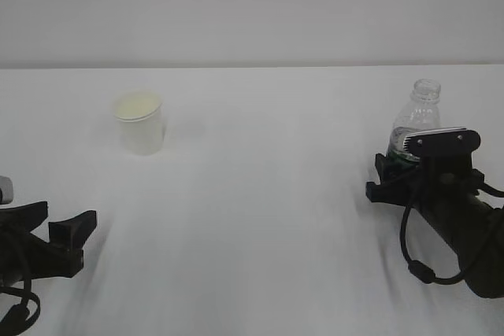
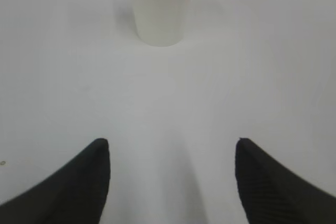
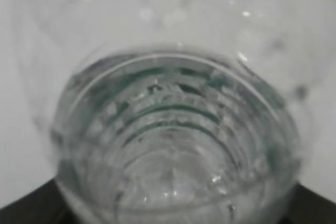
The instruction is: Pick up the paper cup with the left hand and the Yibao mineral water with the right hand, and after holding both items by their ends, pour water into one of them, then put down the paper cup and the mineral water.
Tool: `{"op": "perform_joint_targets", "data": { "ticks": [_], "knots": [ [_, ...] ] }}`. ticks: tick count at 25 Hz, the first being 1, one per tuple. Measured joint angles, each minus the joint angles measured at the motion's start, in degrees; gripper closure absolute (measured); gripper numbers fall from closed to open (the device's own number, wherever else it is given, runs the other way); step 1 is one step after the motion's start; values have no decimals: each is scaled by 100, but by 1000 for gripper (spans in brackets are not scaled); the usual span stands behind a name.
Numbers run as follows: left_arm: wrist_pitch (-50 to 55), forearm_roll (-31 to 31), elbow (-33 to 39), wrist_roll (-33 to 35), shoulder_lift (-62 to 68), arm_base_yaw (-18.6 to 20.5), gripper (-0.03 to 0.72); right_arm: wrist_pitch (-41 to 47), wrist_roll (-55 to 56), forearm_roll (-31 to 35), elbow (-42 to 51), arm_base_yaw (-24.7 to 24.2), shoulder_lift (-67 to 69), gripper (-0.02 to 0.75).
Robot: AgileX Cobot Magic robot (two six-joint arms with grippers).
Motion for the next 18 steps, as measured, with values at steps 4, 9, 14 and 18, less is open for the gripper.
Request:
{"op": "perform_joint_targets", "data": {
  "ticks": [4,9,14,18],
  "knots": [
    [0,0,0,0,0,0,151,121,5,-11,47,0,-111,276],
    [0,0,0,9,0,0,151,184,14,-21,237,0,-268,286],
    [0,0,0,9,0,0,151,220,14,-45,455,0,-514,297],
    [0,0,0,9,0,0,151,220,14,-73,545,0,-766,300]
  ]
}}
